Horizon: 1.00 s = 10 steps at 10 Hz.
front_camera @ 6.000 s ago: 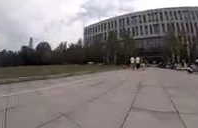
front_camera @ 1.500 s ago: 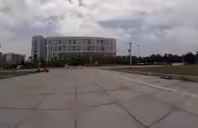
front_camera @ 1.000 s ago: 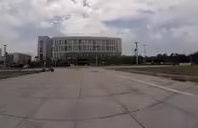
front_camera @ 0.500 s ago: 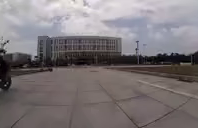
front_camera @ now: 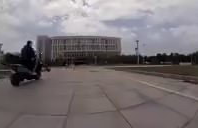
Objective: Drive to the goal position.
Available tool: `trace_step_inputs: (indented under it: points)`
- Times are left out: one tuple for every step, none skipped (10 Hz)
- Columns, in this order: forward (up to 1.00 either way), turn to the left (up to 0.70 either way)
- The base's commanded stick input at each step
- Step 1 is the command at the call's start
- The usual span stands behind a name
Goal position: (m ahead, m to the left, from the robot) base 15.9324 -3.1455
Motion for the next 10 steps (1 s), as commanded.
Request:
trace_step_inputs:
  points:
    - [0.70,0.00]
    - [0.70,0.00]
    - [0.70,0.00]
    - [0.70,0.03]
    - [0.70,0.15]
    - [0.70,0.35]
    - [0.70,0.34]
    - [0.70,0.06]
    - [0.70,0.00]
    - [0.70,0.00]
